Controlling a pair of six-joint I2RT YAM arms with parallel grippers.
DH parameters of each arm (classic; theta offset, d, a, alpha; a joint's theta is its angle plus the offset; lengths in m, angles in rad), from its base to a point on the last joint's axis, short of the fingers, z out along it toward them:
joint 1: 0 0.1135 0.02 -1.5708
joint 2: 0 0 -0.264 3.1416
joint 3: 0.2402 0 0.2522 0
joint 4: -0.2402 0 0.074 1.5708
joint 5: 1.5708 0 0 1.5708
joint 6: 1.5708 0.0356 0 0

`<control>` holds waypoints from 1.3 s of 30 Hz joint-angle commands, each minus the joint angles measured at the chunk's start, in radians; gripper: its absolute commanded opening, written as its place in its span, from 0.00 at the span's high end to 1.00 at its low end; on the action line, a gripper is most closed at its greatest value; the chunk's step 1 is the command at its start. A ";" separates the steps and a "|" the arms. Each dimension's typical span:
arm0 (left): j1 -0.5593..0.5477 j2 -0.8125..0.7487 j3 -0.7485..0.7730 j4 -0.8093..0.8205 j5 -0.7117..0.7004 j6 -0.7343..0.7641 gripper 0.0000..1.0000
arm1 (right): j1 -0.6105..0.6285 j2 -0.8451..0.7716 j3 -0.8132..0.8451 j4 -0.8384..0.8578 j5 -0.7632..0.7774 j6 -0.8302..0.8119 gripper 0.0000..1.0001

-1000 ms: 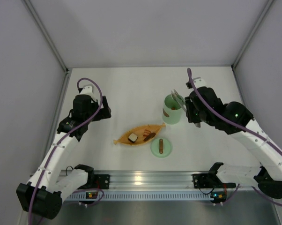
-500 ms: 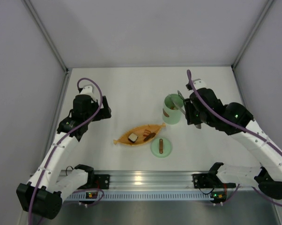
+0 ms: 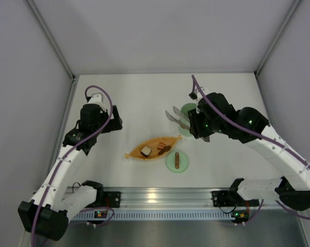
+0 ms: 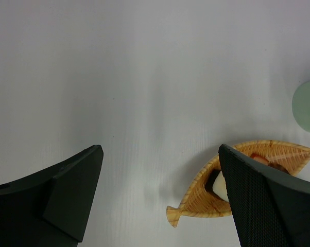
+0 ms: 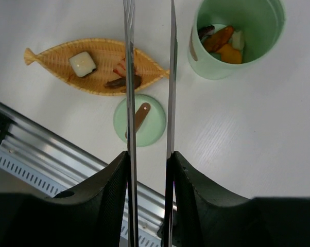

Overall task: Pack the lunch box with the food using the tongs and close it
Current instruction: Pick up the fake food from the plate.

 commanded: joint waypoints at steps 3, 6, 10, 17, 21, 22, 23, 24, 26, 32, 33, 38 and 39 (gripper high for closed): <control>0.005 0.009 0.017 0.026 0.000 0.008 0.01 | 0.121 0.031 -0.051 0.131 -0.098 0.043 0.63; 0.003 0.011 0.017 0.025 0.000 0.008 0.01 | 0.158 0.038 -0.119 0.170 -0.128 0.060 0.63; 0.003 0.012 0.017 0.025 0.002 0.007 0.01 | 0.192 0.037 -0.191 0.240 -0.168 0.088 0.62; 0.003 0.015 0.017 0.025 0.004 0.008 0.01 | 0.216 0.044 -0.273 0.308 -0.211 0.102 0.60; 0.003 0.015 0.017 0.023 0.002 0.008 0.01 | 0.223 0.063 -0.287 0.330 -0.211 0.102 0.59; 0.003 0.015 0.017 0.023 0.002 0.007 0.01 | 0.223 0.067 -0.291 0.334 -0.211 0.102 0.59; 0.003 0.015 0.017 0.023 0.002 0.008 0.01 | 0.224 0.072 -0.291 0.340 -0.211 0.102 0.59; 0.003 0.015 0.017 0.023 0.002 0.008 0.01 | 0.224 0.081 -0.293 0.345 -0.211 0.099 0.59; 0.003 0.015 0.017 0.023 0.000 0.008 0.01 | 0.224 0.089 -0.294 0.349 -0.213 0.096 0.59; 0.003 0.017 0.017 0.023 0.000 0.007 0.01 | 0.224 0.118 -0.302 0.369 -0.211 0.089 0.56; 0.003 0.017 0.017 0.023 0.000 0.007 0.01 | 0.224 0.126 -0.303 0.371 -0.211 0.088 0.56; 0.003 0.017 0.017 0.023 0.000 0.007 0.01 | 0.224 0.141 -0.320 0.399 -0.213 0.088 0.56; 0.003 0.017 0.017 0.023 0.000 0.008 0.01 | 0.224 0.146 -0.323 0.400 -0.213 0.089 0.56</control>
